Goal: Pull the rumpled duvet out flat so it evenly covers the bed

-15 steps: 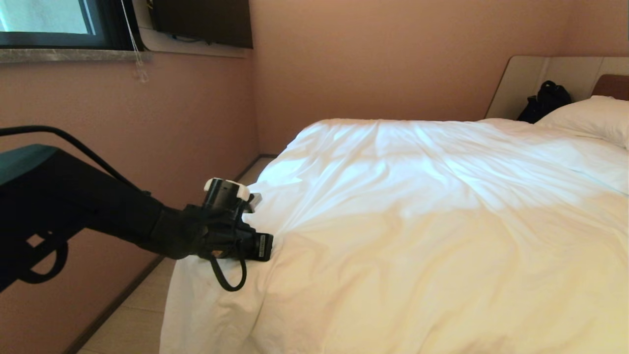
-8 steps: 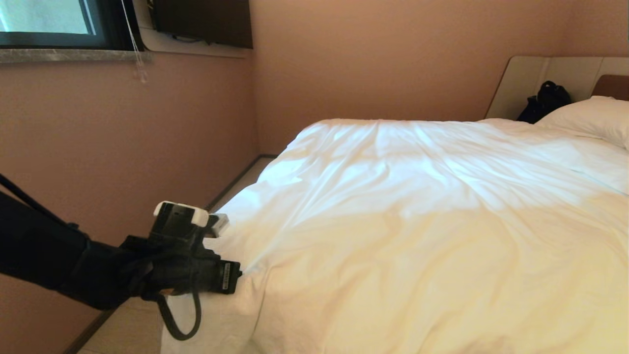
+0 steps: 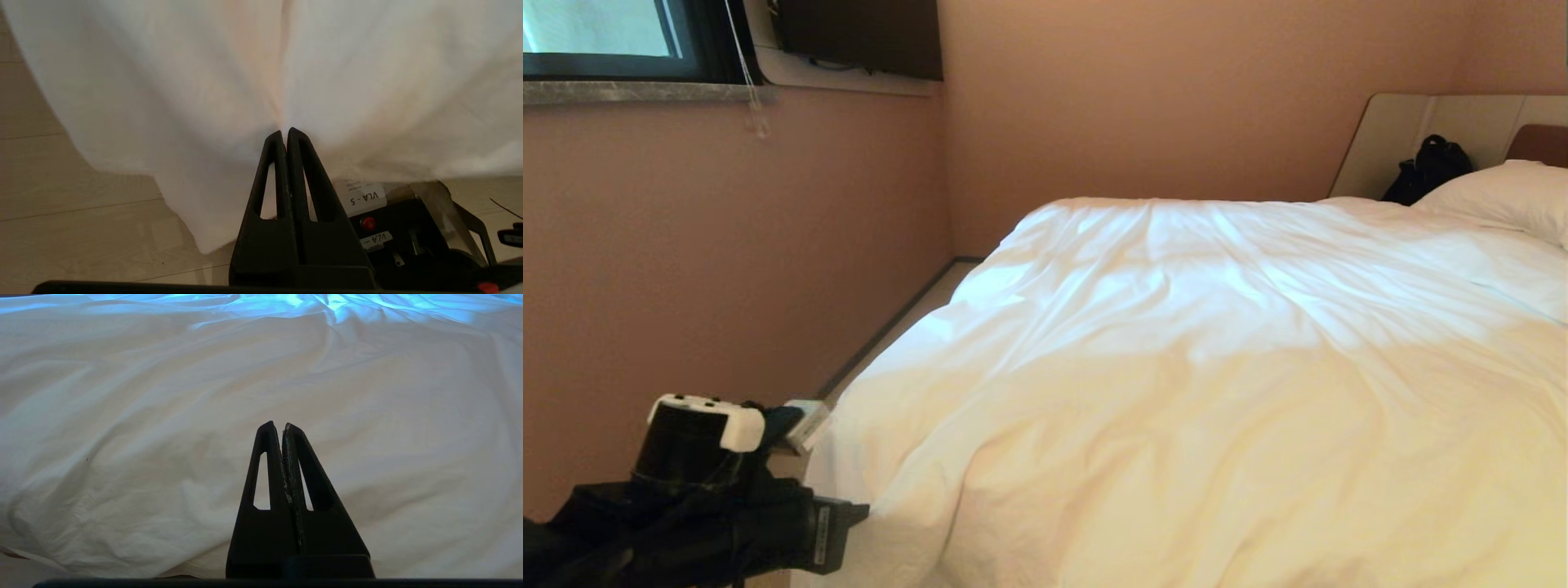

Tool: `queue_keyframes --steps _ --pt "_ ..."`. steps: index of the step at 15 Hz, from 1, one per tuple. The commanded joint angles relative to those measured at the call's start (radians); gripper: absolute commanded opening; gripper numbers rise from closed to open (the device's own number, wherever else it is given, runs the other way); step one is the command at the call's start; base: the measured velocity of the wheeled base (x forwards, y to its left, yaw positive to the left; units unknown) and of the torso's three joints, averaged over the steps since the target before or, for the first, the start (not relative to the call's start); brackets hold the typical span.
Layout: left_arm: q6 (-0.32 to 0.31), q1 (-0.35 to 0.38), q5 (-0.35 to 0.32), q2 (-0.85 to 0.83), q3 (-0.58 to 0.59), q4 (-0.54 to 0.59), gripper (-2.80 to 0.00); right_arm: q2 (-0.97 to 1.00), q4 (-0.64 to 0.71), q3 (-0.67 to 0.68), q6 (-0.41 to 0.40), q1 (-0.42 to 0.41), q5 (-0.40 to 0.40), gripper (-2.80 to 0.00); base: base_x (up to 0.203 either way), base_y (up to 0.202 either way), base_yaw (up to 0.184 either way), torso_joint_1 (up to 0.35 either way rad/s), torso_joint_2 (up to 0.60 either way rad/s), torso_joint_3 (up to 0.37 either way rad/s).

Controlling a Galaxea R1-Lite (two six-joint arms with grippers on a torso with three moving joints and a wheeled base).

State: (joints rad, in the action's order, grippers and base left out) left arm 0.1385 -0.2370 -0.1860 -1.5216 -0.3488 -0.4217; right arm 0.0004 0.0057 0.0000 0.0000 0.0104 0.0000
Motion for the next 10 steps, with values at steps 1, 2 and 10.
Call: queue_keyframes --steps 1,2,10 --pt "0.002 0.001 0.000 0.139 0.047 -0.002 -2.80 0.001 0.000 0.000 0.000 0.000 0.000 -2.80 0.000 0.000 0.000 0.000 0.00 0.000" --pt "0.003 0.001 0.005 0.188 0.071 0.001 -2.80 0.001 0.000 0.000 0.000 0.000 0.000 -2.80 0.000 0.000 0.000 0.000 0.00 0.000" --pt "0.008 0.001 0.179 0.655 0.152 0.148 -2.80 0.001 0.000 0.000 0.000 0.000 0.000 -2.80 0.000 0.000 0.000 0.000 0.00 0.000"
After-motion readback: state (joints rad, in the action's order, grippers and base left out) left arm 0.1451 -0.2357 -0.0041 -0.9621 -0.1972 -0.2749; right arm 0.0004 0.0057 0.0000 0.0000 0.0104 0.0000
